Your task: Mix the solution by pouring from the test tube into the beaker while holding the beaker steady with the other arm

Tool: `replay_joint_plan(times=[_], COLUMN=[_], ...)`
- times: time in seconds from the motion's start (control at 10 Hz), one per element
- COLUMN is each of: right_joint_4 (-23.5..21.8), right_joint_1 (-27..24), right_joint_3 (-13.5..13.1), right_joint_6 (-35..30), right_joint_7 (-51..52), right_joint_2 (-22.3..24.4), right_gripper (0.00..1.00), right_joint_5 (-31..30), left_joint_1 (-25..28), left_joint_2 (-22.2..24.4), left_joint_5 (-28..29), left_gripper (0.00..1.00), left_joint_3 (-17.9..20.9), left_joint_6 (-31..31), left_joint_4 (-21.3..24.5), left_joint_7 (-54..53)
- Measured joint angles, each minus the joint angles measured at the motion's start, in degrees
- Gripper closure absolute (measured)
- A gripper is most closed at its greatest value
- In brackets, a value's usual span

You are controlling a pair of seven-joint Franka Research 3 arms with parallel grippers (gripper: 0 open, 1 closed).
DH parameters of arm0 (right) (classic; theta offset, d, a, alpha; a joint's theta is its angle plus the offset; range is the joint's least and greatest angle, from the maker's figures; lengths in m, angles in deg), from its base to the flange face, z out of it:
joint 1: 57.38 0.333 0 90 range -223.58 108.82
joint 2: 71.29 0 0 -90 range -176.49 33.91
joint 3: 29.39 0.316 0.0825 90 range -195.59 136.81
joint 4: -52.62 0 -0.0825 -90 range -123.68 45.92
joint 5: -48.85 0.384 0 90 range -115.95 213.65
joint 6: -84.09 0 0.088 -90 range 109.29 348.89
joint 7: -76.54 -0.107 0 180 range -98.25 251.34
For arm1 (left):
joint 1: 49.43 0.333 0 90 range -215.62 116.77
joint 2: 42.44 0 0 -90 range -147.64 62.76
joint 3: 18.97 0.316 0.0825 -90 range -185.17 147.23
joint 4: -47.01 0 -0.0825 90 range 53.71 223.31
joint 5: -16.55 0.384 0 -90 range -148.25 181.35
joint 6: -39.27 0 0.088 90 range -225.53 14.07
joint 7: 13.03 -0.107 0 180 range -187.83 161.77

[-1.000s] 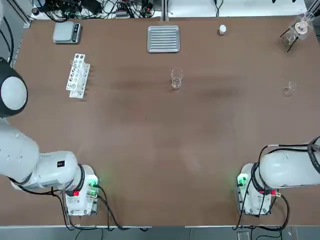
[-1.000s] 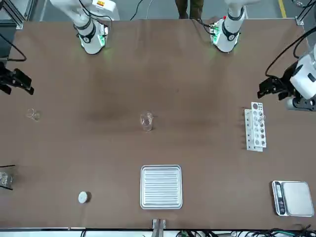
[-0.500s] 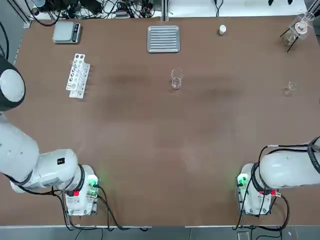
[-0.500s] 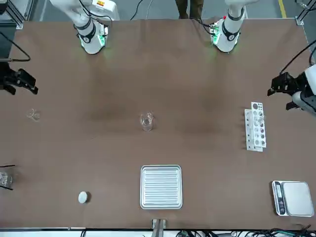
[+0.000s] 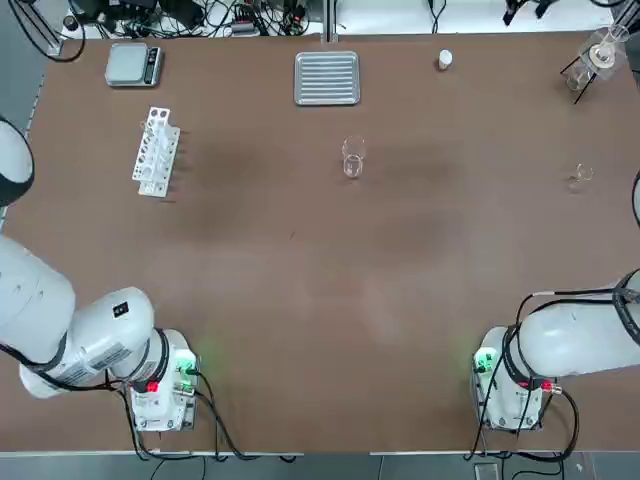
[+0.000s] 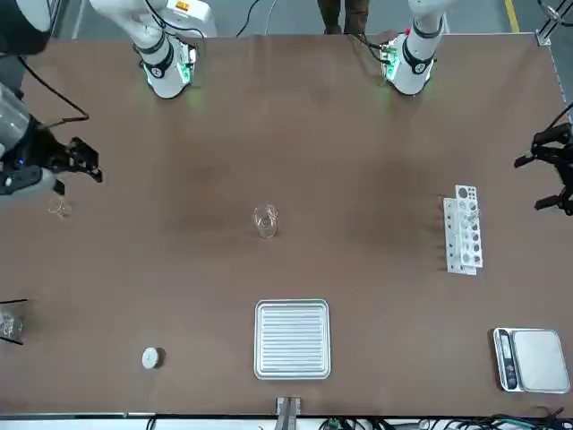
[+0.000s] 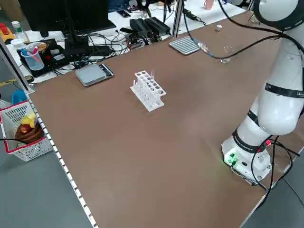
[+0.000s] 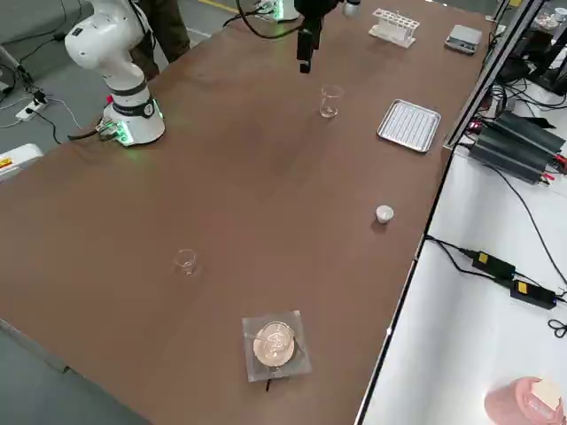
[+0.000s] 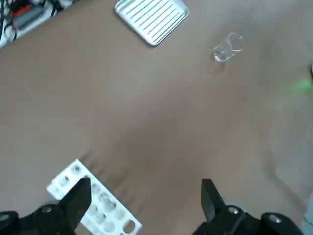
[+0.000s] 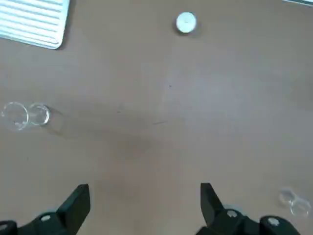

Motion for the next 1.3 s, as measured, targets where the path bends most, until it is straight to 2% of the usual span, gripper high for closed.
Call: replay_joint_plan(times=[0.3,0.7,0.9,1.1,1.3], right_joint_4=[-8.8,-18.1,-19.6,-19.8,-20.9], right_joint_1=[2.0,2.6,2.5,2.6,3.5], right_joint_3=[0.1,0.0,-0.2,-0.1,0.1], right_joint_6=[12.5,23.9,25.1,25.0,25.0], right_joint_7=[25.6,61.9,73.6,76.4,89.1], right_joint_2=[-1.4,-5.7,-8.4,-9.9,-13.2], right_gripper=[0.0,0.0,0.0,0.0,0.0], right_joint_5=[11.6,30.2,35.3,38.6,53.0], left_joint_1=[5.5,11.6,13.7,15.0,15.4], left_joint_2=[-5.8,-13.6,-16.0,-18.6,-23.4], left_joint_5=[-4.9,-10.7,-11.5,-12.6,-13.8], left_gripper=[0.01,0.01,0.01,0.01,0.01], left_joint_3=[0.0,0.0,0.0,0.0,0.0], left_joint_6=[0.5,5.0,5.9,6.0,6.3], left_joint_4=[-0.1,0.0,-0.1,0.0,0.1], left_joint_7=[-21.8,-38.6,-45.5,-50.6,-57.7])
